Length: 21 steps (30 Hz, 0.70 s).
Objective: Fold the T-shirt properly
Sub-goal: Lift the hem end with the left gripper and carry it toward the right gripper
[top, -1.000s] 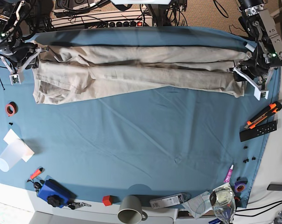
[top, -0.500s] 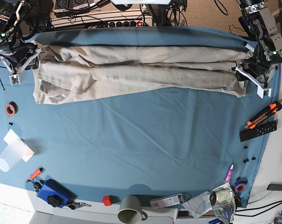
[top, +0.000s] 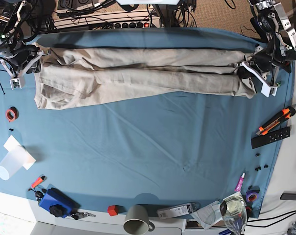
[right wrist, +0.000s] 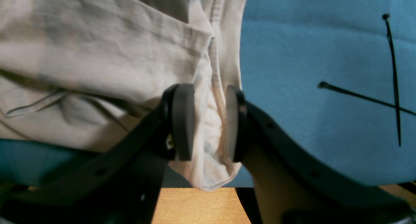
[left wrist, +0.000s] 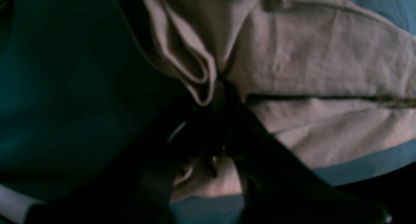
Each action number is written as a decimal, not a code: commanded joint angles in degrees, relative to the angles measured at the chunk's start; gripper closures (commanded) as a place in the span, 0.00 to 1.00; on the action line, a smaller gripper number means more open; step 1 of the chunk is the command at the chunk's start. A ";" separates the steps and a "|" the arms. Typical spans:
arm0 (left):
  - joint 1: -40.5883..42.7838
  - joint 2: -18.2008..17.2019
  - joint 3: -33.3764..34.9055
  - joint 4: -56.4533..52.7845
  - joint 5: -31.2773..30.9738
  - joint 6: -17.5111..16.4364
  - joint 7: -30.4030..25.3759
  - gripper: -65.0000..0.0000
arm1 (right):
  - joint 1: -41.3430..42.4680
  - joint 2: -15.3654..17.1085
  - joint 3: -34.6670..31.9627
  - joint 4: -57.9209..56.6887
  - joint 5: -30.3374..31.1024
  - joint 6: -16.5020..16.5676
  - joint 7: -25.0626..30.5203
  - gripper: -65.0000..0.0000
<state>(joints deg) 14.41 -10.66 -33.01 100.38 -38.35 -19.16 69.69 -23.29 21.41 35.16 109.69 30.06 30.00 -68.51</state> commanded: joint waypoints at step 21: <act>1.62 0.39 0.96 18.47 -16.22 -7.76 1.03 1.00 | 0.31 1.14 0.63 1.01 0.31 -0.02 2.56 0.73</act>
<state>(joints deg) 16.45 -9.85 -31.92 117.73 -53.19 -26.79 71.77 -23.18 21.39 35.16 109.69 30.06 30.00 -67.11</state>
